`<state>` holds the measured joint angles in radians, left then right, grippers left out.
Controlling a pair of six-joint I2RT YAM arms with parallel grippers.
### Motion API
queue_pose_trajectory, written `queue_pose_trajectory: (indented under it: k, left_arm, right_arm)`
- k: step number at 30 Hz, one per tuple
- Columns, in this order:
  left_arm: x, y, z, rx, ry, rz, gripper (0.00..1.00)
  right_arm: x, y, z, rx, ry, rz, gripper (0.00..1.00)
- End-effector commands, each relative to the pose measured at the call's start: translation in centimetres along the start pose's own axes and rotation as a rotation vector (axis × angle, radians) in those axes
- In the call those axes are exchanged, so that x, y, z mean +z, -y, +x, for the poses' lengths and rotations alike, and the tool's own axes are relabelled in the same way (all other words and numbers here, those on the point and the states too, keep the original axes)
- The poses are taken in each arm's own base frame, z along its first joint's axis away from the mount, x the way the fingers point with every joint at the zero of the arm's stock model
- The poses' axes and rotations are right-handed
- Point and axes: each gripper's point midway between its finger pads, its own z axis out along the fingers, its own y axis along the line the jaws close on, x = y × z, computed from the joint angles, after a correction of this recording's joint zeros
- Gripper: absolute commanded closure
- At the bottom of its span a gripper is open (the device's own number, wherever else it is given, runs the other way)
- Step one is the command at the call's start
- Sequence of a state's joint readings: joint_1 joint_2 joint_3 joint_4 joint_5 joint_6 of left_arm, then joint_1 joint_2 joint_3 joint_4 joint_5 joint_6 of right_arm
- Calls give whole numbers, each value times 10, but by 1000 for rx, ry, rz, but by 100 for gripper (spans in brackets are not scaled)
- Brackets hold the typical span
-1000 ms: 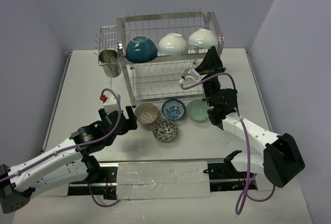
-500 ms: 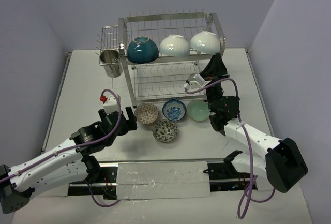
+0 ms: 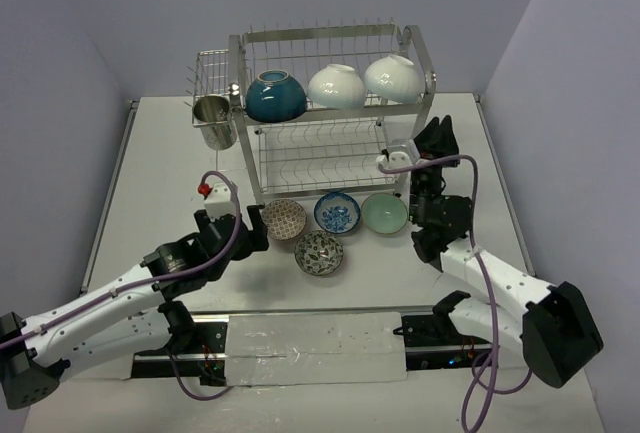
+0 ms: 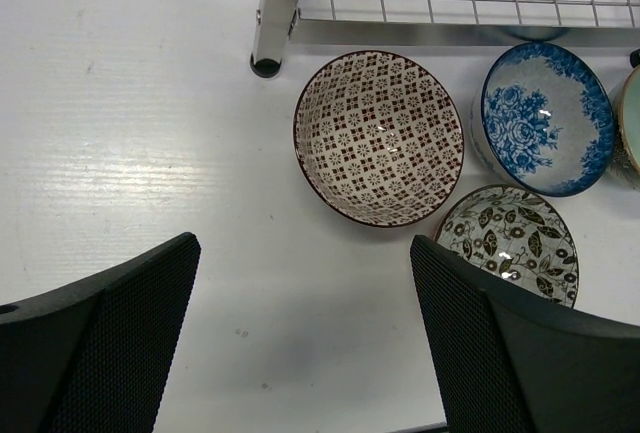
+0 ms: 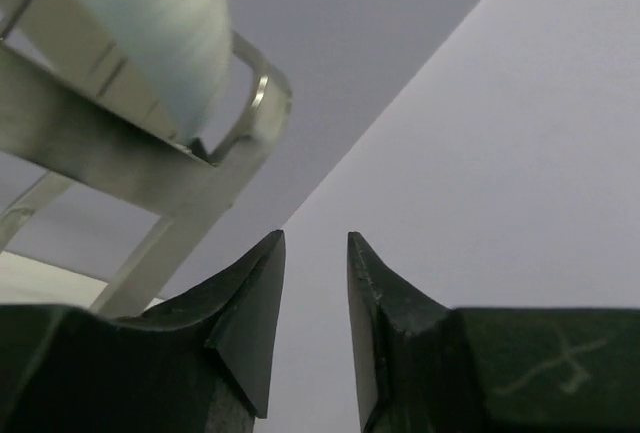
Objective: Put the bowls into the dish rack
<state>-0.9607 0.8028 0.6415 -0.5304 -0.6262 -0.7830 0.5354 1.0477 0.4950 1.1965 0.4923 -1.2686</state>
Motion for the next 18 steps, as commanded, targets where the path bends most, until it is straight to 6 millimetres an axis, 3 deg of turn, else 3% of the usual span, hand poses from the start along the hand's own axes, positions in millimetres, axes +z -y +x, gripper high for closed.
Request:
queue_pose_trajectory:
  k: [1, 3, 4, 5, 6, 7, 9, 10, 11, 13, 18]
  left_arm:
    - [3, 9, -6, -44, 17, 22, 7]
    - [4, 11, -5, -52, 9, 21, 5]
    - [5, 12, -4, -69, 5, 17, 4]
    - [7, 11, -1, -73, -3, 7, 3]
    - [7, 10, 0, -76, -9, -4, 2]
    - [9, 10, 3, -98, -17, -19, 1]
    - [11, 5, 5, -120, -21, -53, 1]
    - [13, 1, 9, -136, -35, -85, 1]
    - [15, 0, 12, -140, -43, -94, 1]
    - [21, -4, 20, -146, -73, -123, 1]
    - [38, -10, 38, -186, -165, -173, 1]
  right_arm:
    - [-11, 41, -2, 239, -34, 127, 60]
    - [-14, 28, 4, 357, -94, 61, 57]
    - [-16, 45, 1, 432, -111, 84, 52]
    - [-21, 26, 9, 438, -181, -6, 48]
    - [-24, 20, 10, 574, -220, -15, 46]
    - [-26, 31, 8, 643, -238, 0, 41]
    - [-39, 7, 17, 748, -350, -76, 37]
    - [-41, 11, 14, 802, -367, -80, 32]
    - [-54, -6, 23, 869, -460, -111, 30]
    - [-64, -13, 27, 933, -526, -127, 23]
    - [-103, -53, 44, 1060, -739, -193, 20]
